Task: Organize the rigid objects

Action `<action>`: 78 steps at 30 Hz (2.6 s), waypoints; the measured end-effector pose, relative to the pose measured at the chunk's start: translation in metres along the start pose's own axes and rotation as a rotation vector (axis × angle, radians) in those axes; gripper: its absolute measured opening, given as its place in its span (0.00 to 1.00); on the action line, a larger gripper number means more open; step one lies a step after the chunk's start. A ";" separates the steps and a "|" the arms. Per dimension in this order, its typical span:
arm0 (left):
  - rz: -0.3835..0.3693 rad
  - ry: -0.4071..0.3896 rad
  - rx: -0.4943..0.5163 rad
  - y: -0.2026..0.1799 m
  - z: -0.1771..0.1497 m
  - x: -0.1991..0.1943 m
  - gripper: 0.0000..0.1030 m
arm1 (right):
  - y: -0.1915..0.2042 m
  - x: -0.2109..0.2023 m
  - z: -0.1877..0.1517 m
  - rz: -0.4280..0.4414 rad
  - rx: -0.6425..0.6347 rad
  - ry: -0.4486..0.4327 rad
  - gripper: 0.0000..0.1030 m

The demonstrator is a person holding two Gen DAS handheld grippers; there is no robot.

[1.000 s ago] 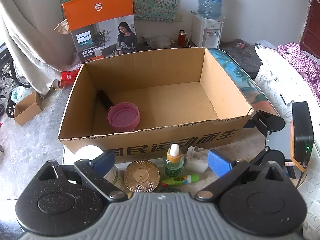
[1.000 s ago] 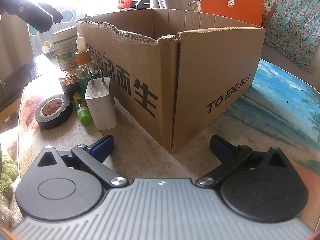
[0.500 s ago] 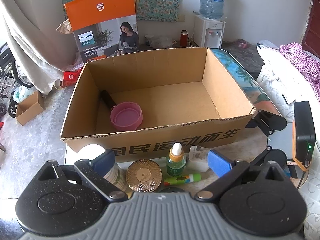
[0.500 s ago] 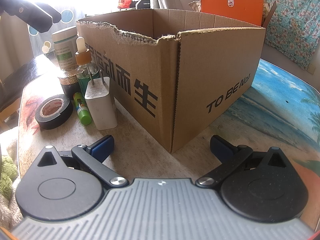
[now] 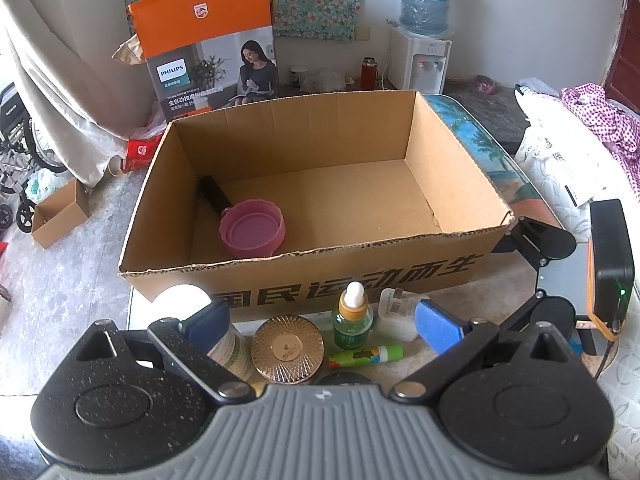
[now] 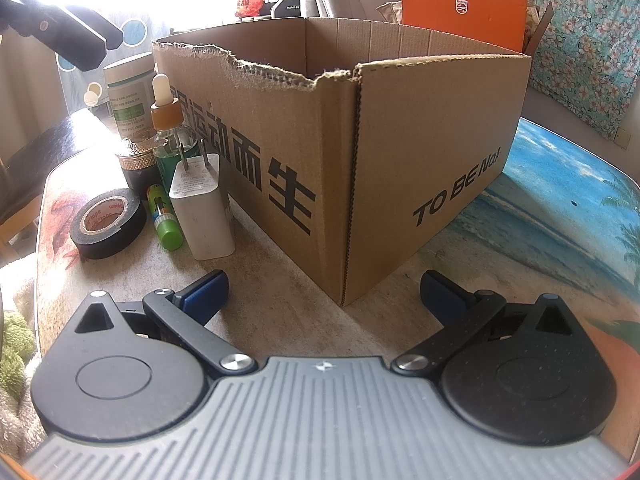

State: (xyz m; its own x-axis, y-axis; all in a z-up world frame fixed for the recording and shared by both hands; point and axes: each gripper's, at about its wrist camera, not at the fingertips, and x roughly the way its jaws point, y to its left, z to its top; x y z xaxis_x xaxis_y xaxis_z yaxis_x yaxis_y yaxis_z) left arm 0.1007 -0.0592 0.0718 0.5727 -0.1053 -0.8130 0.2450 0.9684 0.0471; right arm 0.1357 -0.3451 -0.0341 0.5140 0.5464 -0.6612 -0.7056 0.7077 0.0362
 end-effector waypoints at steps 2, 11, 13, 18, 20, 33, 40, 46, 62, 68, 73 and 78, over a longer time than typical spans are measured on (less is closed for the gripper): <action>-0.003 0.000 0.001 0.000 0.000 0.000 0.97 | 0.000 0.000 0.000 0.000 0.000 0.000 0.99; -0.014 0.002 -0.007 0.001 0.000 0.002 0.97 | -0.001 0.000 0.000 0.000 0.000 0.000 0.99; -0.019 0.002 -0.008 0.002 -0.001 0.002 0.97 | -0.001 0.000 0.000 0.000 0.000 0.000 0.99; -0.029 -0.002 -0.014 0.006 -0.002 0.003 0.97 | 0.000 0.000 0.000 0.001 -0.001 0.000 0.99; -0.031 -0.005 -0.019 0.008 -0.002 0.002 0.97 | -0.001 0.000 0.000 0.001 -0.001 0.000 0.99; -0.018 -0.044 -0.017 0.015 -0.008 -0.010 0.97 | -0.001 0.000 0.000 0.001 -0.001 0.000 0.99; -0.048 -0.068 -0.026 0.018 -0.016 -0.020 0.97 | -0.001 0.000 0.000 0.001 -0.001 0.000 0.99; -0.087 -0.072 -0.020 0.024 -0.027 -0.022 0.97 | -0.001 0.000 0.000 0.002 -0.001 0.000 0.99; -0.096 -0.054 -0.037 0.029 -0.043 -0.015 0.97 | -0.002 0.000 0.000 0.002 -0.002 0.000 0.99; -0.095 -0.041 -0.026 0.020 -0.041 -0.010 0.97 | -0.002 0.000 0.000 0.003 -0.002 0.000 0.99; -0.085 -0.045 -0.024 0.019 -0.040 -0.013 0.97 | -0.001 -0.002 0.000 -0.010 0.006 0.006 0.99; -0.065 -0.072 -0.018 0.021 -0.044 -0.024 0.97 | 0.012 -0.031 0.000 -0.137 0.022 -0.052 0.99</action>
State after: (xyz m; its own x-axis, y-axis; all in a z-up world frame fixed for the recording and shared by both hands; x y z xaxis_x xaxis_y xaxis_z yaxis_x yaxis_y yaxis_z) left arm 0.0573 -0.0268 0.0667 0.6106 -0.1835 -0.7704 0.2701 0.9627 -0.0152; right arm 0.1116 -0.3534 -0.0129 0.6296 0.4661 -0.6215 -0.6166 0.7865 -0.0349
